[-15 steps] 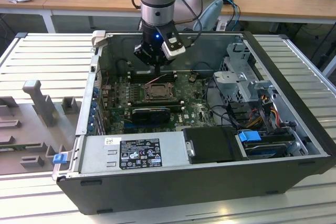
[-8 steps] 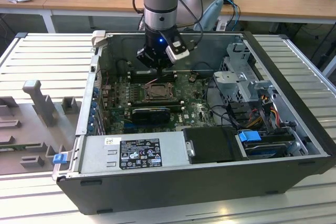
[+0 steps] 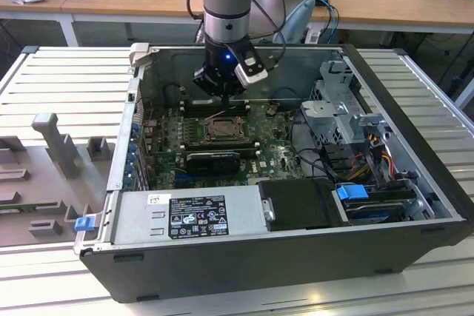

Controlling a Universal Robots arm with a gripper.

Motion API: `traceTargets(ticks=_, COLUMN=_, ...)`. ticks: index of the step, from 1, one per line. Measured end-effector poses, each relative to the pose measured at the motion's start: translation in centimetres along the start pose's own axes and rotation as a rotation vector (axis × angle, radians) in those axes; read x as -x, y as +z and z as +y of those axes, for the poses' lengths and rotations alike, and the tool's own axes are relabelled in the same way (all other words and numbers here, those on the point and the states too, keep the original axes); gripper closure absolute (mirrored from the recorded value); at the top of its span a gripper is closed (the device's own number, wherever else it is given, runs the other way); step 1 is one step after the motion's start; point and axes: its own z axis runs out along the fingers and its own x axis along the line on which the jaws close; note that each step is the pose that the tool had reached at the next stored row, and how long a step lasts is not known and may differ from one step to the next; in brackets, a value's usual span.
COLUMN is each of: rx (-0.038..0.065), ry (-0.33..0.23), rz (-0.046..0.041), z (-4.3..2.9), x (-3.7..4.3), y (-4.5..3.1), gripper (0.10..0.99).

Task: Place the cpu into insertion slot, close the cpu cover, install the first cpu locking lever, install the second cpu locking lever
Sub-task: 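Install the first cpu locking lever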

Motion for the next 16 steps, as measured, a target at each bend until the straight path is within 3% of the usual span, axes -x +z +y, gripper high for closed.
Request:
traceTargets(ticks=9, rx=0.001, ry=-0.03, rz=0.0025, z=-0.04, x=0.94, y=1.23, gripper=0.98)
traceTargets(ticks=16, rx=0.001, ry=-0.032, rz=0.0027, z=-0.1, x=0.99, y=1.94, gripper=0.98)
